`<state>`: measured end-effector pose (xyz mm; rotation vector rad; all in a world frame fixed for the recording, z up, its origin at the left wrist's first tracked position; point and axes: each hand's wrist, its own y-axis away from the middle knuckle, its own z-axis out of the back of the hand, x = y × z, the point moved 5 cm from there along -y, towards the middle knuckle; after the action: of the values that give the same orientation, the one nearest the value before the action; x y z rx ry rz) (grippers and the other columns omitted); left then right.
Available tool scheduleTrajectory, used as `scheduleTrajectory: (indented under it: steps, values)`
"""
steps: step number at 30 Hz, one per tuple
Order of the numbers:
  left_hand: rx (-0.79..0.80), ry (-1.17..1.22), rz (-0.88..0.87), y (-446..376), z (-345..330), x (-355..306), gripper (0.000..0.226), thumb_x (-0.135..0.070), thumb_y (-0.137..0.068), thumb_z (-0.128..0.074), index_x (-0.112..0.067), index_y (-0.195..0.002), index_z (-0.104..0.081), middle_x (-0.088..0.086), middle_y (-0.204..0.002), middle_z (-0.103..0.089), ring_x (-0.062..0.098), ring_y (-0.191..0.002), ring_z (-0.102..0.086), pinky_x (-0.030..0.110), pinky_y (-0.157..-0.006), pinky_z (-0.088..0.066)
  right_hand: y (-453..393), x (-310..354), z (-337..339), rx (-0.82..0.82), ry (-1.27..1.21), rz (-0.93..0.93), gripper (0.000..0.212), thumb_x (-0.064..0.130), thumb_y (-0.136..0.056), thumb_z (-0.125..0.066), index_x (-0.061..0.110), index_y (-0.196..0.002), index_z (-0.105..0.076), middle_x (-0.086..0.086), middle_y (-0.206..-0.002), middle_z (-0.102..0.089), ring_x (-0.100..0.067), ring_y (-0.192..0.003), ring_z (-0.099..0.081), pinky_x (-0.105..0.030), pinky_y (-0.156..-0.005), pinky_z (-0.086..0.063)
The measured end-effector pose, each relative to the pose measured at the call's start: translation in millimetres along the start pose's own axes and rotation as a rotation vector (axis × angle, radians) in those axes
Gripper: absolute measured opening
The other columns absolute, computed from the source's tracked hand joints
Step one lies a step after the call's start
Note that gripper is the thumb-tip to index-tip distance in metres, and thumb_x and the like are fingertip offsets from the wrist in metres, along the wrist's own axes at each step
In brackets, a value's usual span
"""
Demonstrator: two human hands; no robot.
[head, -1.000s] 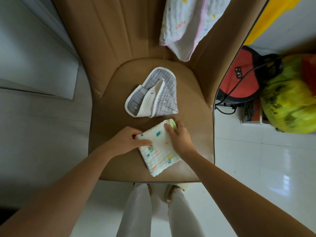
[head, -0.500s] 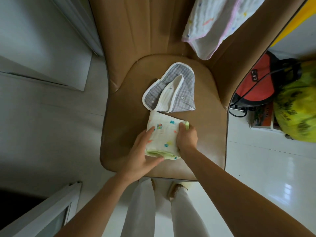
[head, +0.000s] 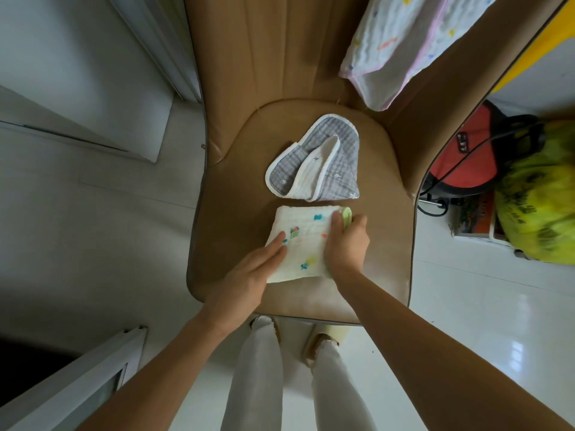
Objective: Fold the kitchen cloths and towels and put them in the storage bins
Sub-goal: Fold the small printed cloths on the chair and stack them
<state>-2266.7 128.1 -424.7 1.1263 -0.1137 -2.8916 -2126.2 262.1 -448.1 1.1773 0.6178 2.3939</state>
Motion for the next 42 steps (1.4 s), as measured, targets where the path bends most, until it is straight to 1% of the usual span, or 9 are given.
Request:
scheduleTrajectory:
  steps: [4,7,9,15,22,26,32,38,42]
  values:
    - [0.087,0.504,0.426,11.0,-8.9,5.7,0.089,-0.001,-0.080,-0.060,-0.042,-0.148,-0.018,-0.017,-0.158,-0.005,0.001,-0.141,-0.023,0.021,-0.100,-0.044,14.2,14.2,-12.8,0.130,0.014,0.158,0.026,0.034,-0.099,-0.040,0.009,-0.095,-0.038,0.002,-0.079,-0.051,-0.025,-0.080,-0.057,-0.041,-0.072,-0.049]
    - [-0.219,1.325,1.052,9.5,-8.3,19.2,0.048,-0.022,-0.089,-0.056,-0.031,-0.135,-0.043,-0.011,-0.125,-0.055,0.010,-0.107,-0.057,0.035,-0.088,-0.049,21.1,16.6,-25.9,0.247,-0.004,0.182,0.027,0.034,-0.099,-0.042,0.008,-0.092,-0.039,0.001,-0.078,-0.054,-0.016,-0.071,-0.056,-0.034,-0.065,-0.049]
    - [-0.300,1.327,1.204,9.5,-1.5,33.4,0.024,-0.038,-0.097,-0.046,-0.024,-0.106,-0.063,-0.008,-0.093,-0.071,0.016,-0.091,-0.065,0.038,-0.081,-0.052,26.5,16.5,-33.9,0.296,-0.025,0.167,0.029,0.035,-0.098,-0.044,0.007,-0.092,-0.041,0.000,-0.079,-0.055,-0.012,-0.069,-0.056,-0.031,-0.062,-0.050]
    - [0.034,0.888,1.180,6.6,14.9,61.5,0.053,-0.063,-0.084,-0.052,-0.014,-0.094,-0.069,0.006,-0.093,-0.074,0.023,-0.086,-0.070,0.036,-0.082,-0.054,37.9,22.2,-53.2,0.331,-0.034,0.188,0.032,0.038,-0.096,-0.048,0.006,-0.096,-0.045,-0.005,-0.082,-0.059,-0.022,-0.075,-0.062,-0.040,-0.068,-0.053]
    - [-0.368,0.632,0.805,-62.4,51.5,70.4,0.033,-0.041,-0.094,-0.051,-0.015,-0.112,-0.054,-0.003,-0.100,-0.065,0.009,-0.087,-0.065,0.015,-0.061,-0.049,10.2,93.0,-54.6,0.180,0.107,0.585,0.017,0.025,-0.096,-0.052,0.012,-0.093,-0.042,0.003,-0.074,-0.054,-0.016,-0.068,-0.052,-0.027,-0.058,-0.035]
    - [-0.519,0.396,0.663,-116.6,70.7,71.8,0.024,-0.033,-0.096,-0.051,-0.010,-0.096,-0.049,0.002,-0.091,-0.057,0.016,-0.083,-0.056,0.017,-0.058,-0.037,-27.7,124.1,-62.0,0.213,0.218,0.620,0.019,0.025,-0.097,-0.048,0.010,-0.103,-0.038,-0.005,-0.088,-0.056,-0.026,-0.084,-0.058,-0.032,-0.067,-0.039]
    - [-0.403,0.212,0.581,-167.1,71.1,90.6,0.030,-0.029,-0.100,-0.044,0.000,-0.110,-0.047,0.015,-0.107,-0.061,0.028,-0.098,-0.059,0.030,-0.070,-0.040,-60.5,107.1,-67.8,0.307,0.350,0.325,0.040,0.034,-0.096,-0.045,0.012,-0.127,-0.031,-0.016,-0.125,-0.057,-0.037,-0.111,-0.057,-0.049,-0.094,-0.046]
    - [-0.378,0.305,0.653,-201.5,62.7,93.4,0.033,-0.029,-0.100,-0.043,-0.002,-0.119,-0.045,0.015,-0.129,-0.055,0.031,-0.115,-0.053,0.036,-0.090,-0.042,-59.3,54.7,-36.6,0.063,0.415,0.281,0.028,0.042,-0.096,-0.039,0.016,-0.107,-0.037,-0.016,-0.109,-0.063,-0.038,-0.100,-0.060,-0.049,-0.083,-0.049]
    - [-0.424,0.311,0.696,-225.7,59.9,91.1,0.041,-0.028,-0.097,-0.049,-0.004,-0.129,-0.041,0.017,-0.130,-0.053,0.034,-0.118,-0.051,0.040,-0.094,-0.043,-48.9,40.6,-18.7,0.127,0.400,0.351,0.016,0.036,-0.097,-0.044,0.022,-0.098,-0.038,-0.007,-0.099,-0.063,-0.028,-0.092,-0.063,-0.046,-0.078,-0.053]
